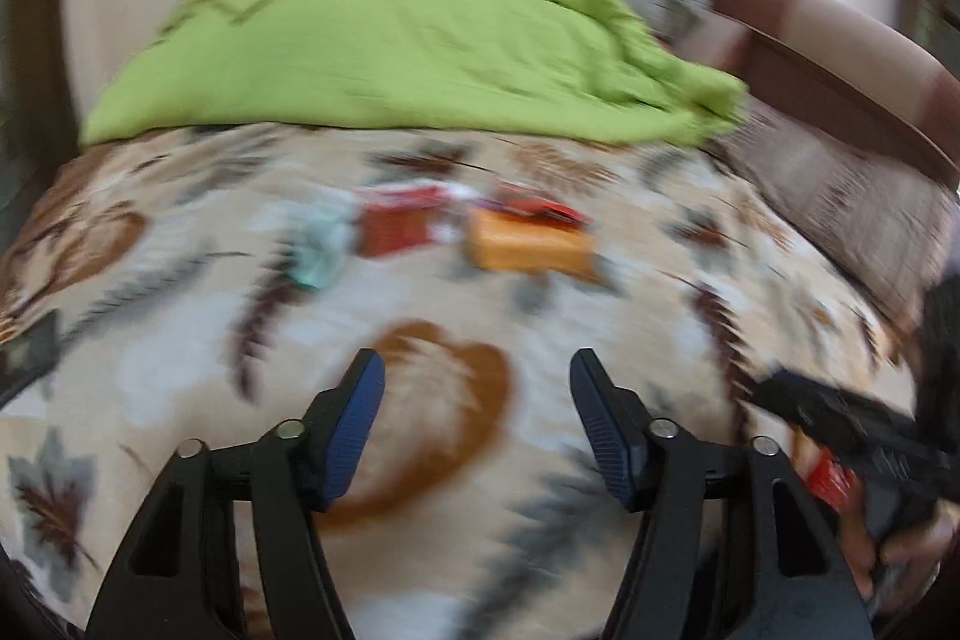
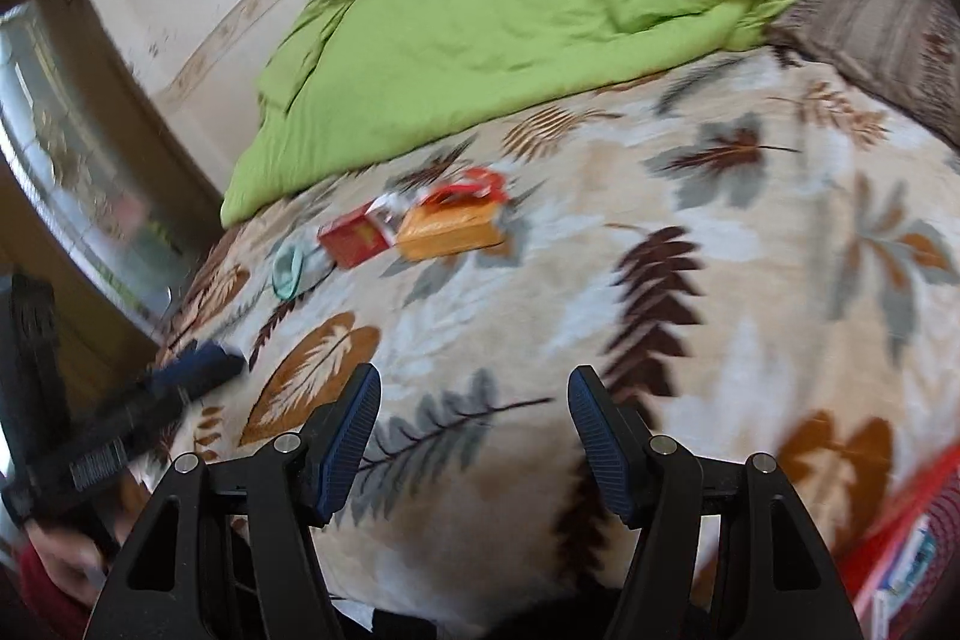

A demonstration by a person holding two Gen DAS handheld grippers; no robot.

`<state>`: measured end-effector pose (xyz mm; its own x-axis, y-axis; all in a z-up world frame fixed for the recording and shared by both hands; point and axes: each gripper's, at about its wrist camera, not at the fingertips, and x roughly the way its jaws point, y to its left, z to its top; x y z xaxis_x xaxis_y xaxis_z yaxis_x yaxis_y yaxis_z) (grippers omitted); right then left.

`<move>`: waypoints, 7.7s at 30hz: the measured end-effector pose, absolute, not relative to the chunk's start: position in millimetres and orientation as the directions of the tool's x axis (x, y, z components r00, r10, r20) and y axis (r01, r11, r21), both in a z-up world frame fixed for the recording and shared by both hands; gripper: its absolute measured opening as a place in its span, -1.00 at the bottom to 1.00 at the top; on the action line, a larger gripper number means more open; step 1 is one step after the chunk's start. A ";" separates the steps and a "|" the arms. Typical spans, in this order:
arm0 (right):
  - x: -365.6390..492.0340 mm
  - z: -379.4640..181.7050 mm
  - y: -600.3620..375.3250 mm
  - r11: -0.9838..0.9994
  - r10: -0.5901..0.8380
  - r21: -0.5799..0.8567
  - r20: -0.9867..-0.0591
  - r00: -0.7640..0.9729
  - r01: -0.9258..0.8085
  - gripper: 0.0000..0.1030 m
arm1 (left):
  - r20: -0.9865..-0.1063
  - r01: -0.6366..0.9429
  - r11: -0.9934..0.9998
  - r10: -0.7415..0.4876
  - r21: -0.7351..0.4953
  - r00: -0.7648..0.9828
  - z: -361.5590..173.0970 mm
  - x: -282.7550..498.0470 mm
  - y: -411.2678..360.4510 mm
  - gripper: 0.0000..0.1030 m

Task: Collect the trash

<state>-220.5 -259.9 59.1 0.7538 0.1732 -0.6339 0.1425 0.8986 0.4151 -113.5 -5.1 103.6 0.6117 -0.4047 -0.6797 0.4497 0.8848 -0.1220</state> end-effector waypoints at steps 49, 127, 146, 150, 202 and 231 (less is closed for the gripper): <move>-39.5 24.4 -222.7 0.815 0.558 0.541 -0.640 0.528 -0.207 0.34 | -0.657 0.145 0.972 -0.232 -0.184 0.717 38.9 -60.7 47.6 -0.68; -199.5 59.7 -222.8 0.939 0.176 0.342 -0.586 0.791 0.044 0.06 | -0.545 0.313 0.946 -0.216 0.090 0.810 52.5 -161.6 -15.5 -0.68; -200.0 60.0 -223.4 0.938 0.177 0.344 -0.584 0.792 0.044 0.06 | -0.542 0.314 0.946 -0.220 0.085 0.811 52.8 -163.4 -17.3 -0.68; -200.0 60.0 -223.4 0.938 0.178 0.343 -0.584 0.792 0.043 0.06 | -0.531 0.332 0.941 -0.249 0.065 0.810 55.5 -164.8 -18.3 -0.68; -382.4 104.2 -350.7 0.819 -0.021 0.484 -0.511 0.860 0.308 0.06 | -0.552 0.825 0.564 -0.696 -0.025 0.459 115.8 -267.0 -160.2 -0.68; -473.8 95.4 -426.7 0.686 -0.155 0.542 -0.542 0.826 0.485 0.35 | -0.665 0.908 0.388 -0.721 -0.155 0.195 100.2 -299.7 -242.5 0.12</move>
